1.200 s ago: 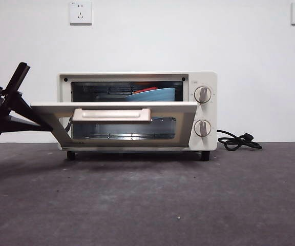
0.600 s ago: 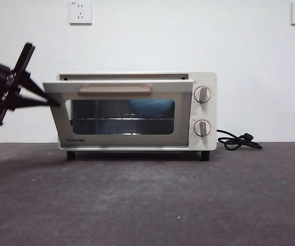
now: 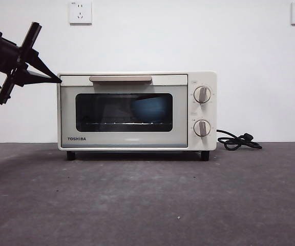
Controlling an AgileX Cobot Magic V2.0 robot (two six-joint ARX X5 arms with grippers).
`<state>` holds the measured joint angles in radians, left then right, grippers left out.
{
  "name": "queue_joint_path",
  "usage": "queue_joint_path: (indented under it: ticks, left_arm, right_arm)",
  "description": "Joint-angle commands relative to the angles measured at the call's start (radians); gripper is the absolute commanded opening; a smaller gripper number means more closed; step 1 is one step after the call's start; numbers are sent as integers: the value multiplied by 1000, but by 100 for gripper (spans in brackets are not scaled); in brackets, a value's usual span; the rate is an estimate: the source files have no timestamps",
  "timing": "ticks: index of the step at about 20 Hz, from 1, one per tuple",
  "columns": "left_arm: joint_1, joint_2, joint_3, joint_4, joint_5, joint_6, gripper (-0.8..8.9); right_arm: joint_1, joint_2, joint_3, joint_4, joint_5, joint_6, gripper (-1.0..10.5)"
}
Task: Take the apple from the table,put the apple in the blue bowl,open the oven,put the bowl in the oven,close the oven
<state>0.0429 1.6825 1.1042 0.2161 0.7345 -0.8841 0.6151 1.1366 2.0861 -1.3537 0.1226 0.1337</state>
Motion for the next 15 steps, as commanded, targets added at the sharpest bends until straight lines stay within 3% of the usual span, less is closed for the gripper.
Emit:
queue_joint_path:
  ticks: [1,8,15]
  left_arm:
    - [-3,0,10,2,0,-3,-7]
    - [-5,-1,10,-10,93,11,-7]
    - [-6,-65,10,-107,155,158,-7]
  right_arm:
    - [2,-9,-6,-23,-3,-5,-2]
    - [2,-10,-6,-23,-2,-6,-2]
    - [2,-19,-6,-23,0,-37,-2]
